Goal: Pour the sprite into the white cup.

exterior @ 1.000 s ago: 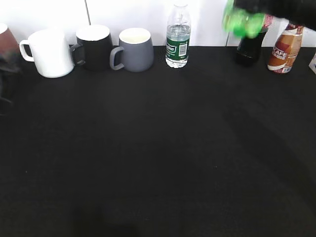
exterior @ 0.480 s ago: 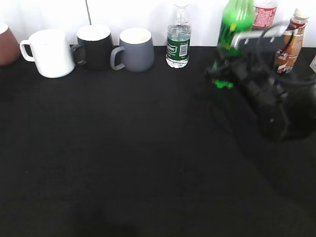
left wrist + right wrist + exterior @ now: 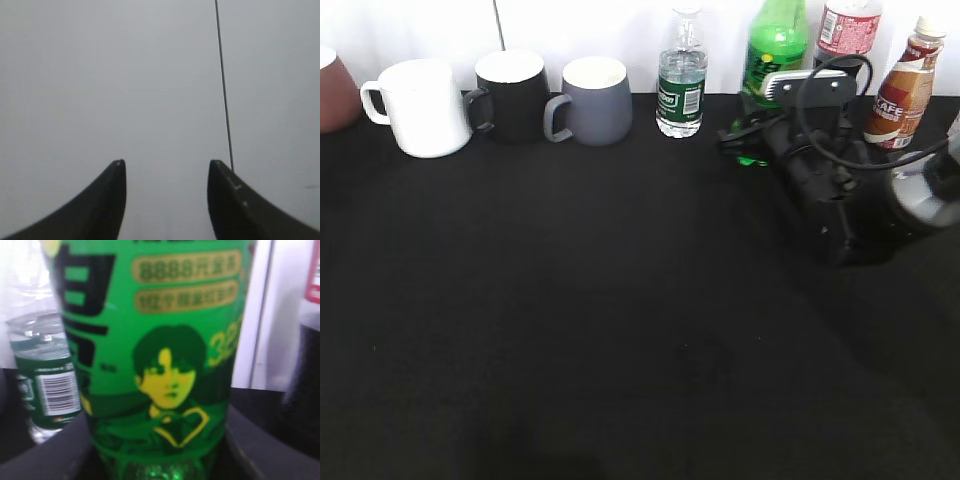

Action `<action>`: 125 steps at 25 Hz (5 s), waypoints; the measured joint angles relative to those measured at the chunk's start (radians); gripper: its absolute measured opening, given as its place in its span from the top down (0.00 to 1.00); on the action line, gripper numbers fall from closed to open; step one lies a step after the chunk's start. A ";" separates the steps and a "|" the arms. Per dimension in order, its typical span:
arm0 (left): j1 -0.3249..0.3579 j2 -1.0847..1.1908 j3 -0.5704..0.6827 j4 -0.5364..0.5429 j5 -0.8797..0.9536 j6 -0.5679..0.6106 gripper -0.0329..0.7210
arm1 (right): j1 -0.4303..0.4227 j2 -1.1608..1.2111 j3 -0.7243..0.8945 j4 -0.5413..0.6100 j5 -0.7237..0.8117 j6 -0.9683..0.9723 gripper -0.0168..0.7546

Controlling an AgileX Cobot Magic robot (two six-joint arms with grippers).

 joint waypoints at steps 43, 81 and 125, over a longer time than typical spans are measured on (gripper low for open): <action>0.000 0.000 0.000 0.043 0.012 -0.018 0.45 | -0.022 0.044 -0.051 -0.051 0.040 0.014 0.19; 0.000 0.003 0.000 0.043 0.057 -0.018 0.45 | 0.023 -0.069 0.030 0.044 0.133 0.010 0.14; -0.068 -1.315 -0.222 -0.481 2.124 0.271 0.41 | 0.080 -1.871 0.144 -0.180 2.195 -0.095 0.30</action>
